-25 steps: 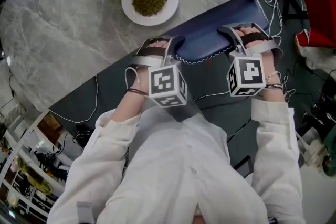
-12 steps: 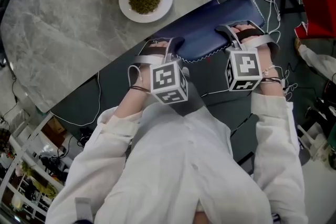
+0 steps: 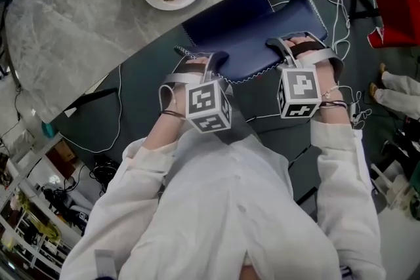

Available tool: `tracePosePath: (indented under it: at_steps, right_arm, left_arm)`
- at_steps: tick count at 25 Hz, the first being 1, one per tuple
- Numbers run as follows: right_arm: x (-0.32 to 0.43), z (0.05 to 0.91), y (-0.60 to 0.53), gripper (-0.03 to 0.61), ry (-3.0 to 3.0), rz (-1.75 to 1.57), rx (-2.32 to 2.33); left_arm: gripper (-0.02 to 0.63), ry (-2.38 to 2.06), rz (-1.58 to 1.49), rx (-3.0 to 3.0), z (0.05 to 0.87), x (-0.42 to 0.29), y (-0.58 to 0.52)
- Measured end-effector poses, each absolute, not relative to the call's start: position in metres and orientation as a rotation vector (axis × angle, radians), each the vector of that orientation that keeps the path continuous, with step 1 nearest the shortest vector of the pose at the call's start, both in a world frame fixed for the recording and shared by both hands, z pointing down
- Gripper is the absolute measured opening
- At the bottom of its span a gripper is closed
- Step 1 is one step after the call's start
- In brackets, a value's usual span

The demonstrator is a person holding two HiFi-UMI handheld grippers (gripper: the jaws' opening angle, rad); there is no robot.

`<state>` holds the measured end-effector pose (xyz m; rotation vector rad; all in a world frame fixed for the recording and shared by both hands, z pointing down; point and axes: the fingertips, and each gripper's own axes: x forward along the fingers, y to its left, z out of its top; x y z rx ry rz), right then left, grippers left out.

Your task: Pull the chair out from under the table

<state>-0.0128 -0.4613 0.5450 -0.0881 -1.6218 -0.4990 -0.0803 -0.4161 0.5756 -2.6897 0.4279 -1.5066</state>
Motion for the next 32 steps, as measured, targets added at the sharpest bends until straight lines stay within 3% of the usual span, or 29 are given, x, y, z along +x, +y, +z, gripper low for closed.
tracePosePath:
  at_steps: [20, 32]
  right_arm:
    - [0.046, 0.544, -0.33, 0.129, -1.617, -0.512, -0.115]
    - [0.051, 0.546, -0.254, 0.129, -1.583, -0.43, -0.065]
  left_arm:
    - [0.201, 0.454, -1.546, -2.667, 0.576, -0.022, -0.283]
    - [0.201, 0.365, -1.551, -2.649, 0.579, -0.021, -0.213]
